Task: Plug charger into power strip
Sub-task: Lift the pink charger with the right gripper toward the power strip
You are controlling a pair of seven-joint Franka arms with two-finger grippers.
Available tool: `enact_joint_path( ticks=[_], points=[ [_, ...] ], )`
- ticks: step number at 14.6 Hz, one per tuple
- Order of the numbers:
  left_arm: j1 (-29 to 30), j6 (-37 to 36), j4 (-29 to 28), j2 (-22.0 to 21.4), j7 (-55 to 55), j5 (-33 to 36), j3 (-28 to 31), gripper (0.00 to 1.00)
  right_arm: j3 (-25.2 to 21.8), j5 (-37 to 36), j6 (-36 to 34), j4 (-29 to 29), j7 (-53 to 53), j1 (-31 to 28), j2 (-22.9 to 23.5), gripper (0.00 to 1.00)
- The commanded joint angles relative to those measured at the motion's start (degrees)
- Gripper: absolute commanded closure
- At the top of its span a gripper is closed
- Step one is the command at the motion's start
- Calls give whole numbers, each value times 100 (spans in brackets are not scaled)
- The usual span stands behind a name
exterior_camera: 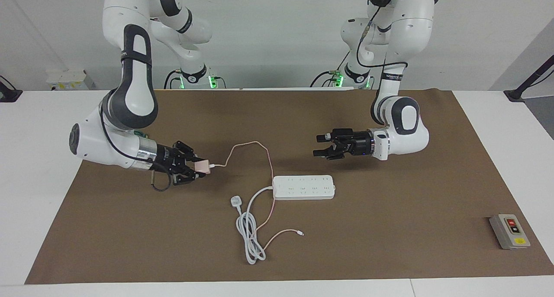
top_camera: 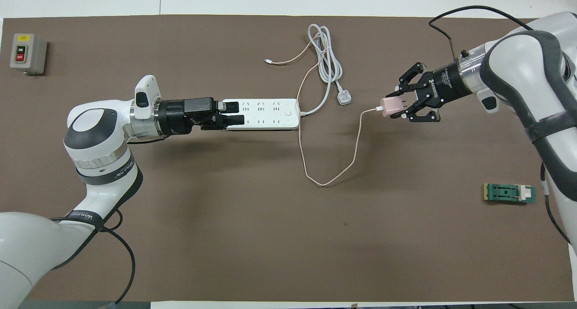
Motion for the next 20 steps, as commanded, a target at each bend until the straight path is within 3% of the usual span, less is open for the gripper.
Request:
enact_joint_path(
  ticks=[1, 12, 20],
  points=[
    [-111, 127, 13, -37, 81, -115, 30, 0, 13, 102, 209, 42, 389, 274, -134, 100],
    [-120, 171, 57, -19, 90, -123, 21, 0, 13, 392, 1298, 298, 1733, 1574, -186, 100],
    [-321, 259, 92, -19, 133, -334, 21, 0, 13, 515, 1774, 298, 2165, 2137, -178, 100]
  ],
)
